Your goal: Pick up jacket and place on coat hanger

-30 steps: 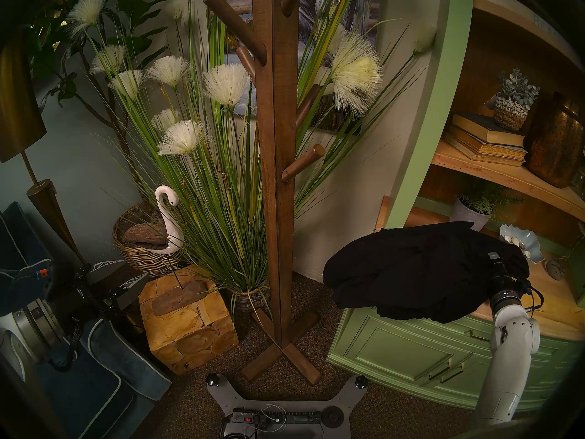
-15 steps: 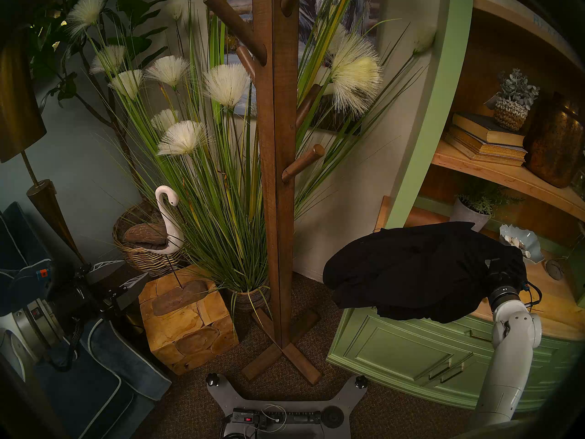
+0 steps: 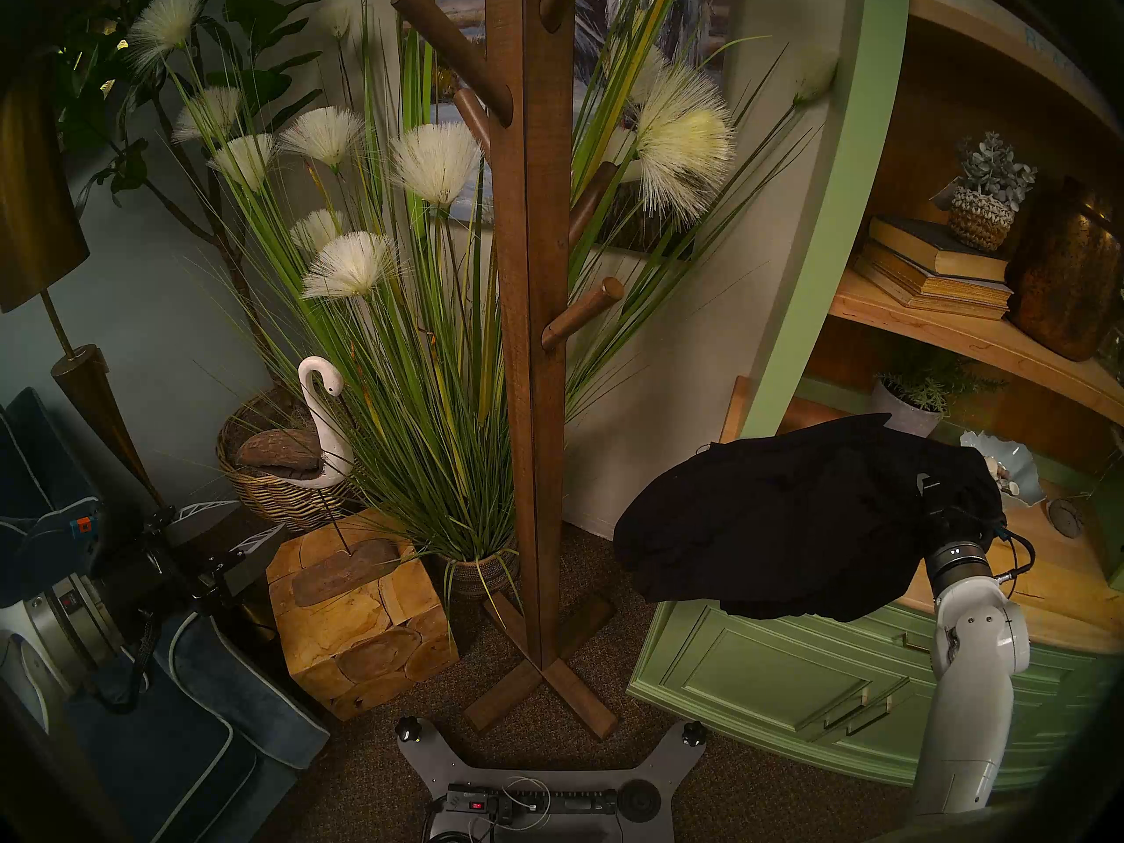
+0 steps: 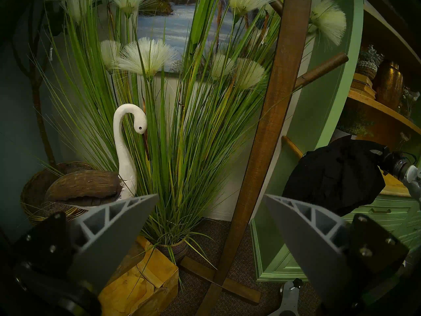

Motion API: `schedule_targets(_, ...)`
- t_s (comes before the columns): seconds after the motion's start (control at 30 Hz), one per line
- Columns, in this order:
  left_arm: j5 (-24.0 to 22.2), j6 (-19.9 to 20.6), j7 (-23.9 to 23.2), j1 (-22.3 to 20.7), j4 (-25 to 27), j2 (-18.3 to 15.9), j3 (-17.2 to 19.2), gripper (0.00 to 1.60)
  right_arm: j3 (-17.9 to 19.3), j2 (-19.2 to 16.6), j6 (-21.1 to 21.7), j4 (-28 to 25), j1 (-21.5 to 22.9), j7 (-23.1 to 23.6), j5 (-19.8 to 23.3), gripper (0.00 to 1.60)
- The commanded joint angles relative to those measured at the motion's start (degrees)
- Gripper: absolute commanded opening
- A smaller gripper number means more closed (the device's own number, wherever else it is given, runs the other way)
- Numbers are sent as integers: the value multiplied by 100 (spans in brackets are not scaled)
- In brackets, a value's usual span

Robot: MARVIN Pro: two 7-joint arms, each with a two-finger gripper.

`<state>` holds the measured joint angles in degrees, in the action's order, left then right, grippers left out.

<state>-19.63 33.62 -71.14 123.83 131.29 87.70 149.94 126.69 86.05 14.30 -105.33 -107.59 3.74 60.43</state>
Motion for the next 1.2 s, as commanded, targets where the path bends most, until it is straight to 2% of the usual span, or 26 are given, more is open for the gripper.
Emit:
schedule_targets(0.0,-30,-7,-22,-25,62,-11,-8,160,-104,-105,-644,-700,-420,684,-663,0)
schedule_targets(0.63,16,-11,-24,-31,34,-16,-13,160,-701,-220,-2254,-1034,-1288,2140,-2576,0)
schedule_targets(0.67,19,-11,-23,-31,32,-16,-13,160,-695,-248,-2192,-1052,-1287,2176,-2634,0)
schedule_targets(0.7,21,-11,-24,-31,31,-17,-13,160,-715,-272,-2391,-1053,-1325,2268,-2744,0)
schedule_targets(1.17,39,-11,-28,-38,31,-17,-16,160,-630,-604,-3373,-1308,-1420,3225,-3960,0)
